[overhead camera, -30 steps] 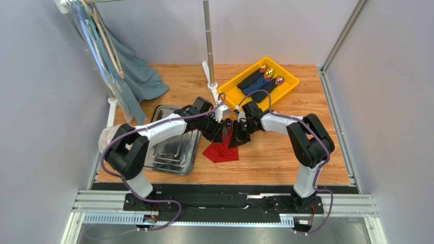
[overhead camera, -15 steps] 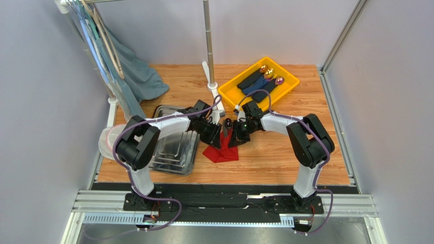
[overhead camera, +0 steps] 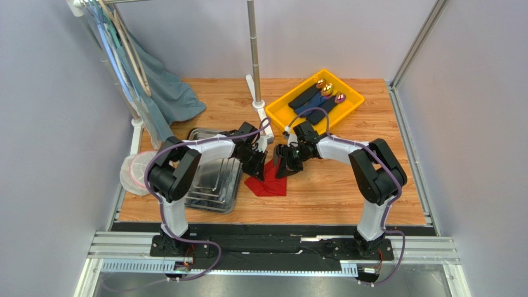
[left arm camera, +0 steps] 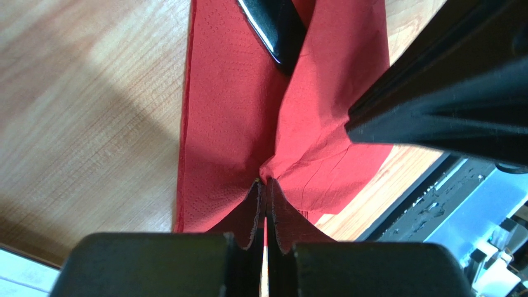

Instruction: Place the utensils on the paper napkin and roll it up

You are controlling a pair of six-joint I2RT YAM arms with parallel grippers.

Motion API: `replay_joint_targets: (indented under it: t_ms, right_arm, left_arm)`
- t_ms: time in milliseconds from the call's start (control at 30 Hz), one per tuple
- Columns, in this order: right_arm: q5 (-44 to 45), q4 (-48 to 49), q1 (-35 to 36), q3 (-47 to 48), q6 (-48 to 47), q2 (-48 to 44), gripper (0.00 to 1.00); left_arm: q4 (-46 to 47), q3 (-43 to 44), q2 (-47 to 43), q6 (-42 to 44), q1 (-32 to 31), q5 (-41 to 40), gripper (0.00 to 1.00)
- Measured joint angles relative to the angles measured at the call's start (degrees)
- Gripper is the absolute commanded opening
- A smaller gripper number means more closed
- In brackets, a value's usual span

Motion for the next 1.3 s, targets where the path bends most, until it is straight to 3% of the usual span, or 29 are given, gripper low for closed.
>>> replay_joint_targets:
  t_ms: [433,500,533,700,733,867,1000,1200,1300]
  right_arm:
    - [3.21,1.92,2.73,1.77,0.31,1.16,0.1]
    - [4.09,2.58,2.93,1.92,0.28,2.34,0.1]
    - [4.46,2.69,2.99,1.92,0.28,2.89,0.1]
    - [4.07,3.61,3.17,1.92,0.46,4.22,0.09]
    - [3.93,3.74,3.17,1.95,0.46,4.31,0.09]
    - [3.61,4.0,3.15,1.92,0.28,4.44,0.09]
    - [3.43,4.04,3.13,1.92,0.22,4.46,0.08]
    - [2.97,4.09,2.95,1.92,0.15,4.48,0.08]
    - [2.73,4.11,2.89,1.92,0.04,4.5,0.08]
  left_arm:
    - [-0.74,0.66,0.33,0.13,0.0,-0.52,0.01]
    - [-0.74,0.68,0.33,0.11,0.07,-0.48,0.06]
    - [-0.74,0.68,0.33,0.02,0.2,-0.37,0.15]
    - [1.46,-0.81,-0.61,-0.98,1.84,0.94,0.39]
    - [2.01,-1.66,-1.51,-1.09,2.45,1.2,0.39]
    - [3.52,-4.92,-8.26,-1.07,4.83,3.17,0.38]
    - [7.45,-4.98,-13.07,-2.14,4.57,6.86,0.3]
    - [14.1,-5.92,-7.76,-7.3,1.86,10.6,0.17]
    - [15.67,-6.45,-4.37,-9.27,1.14,11.26,0.16]
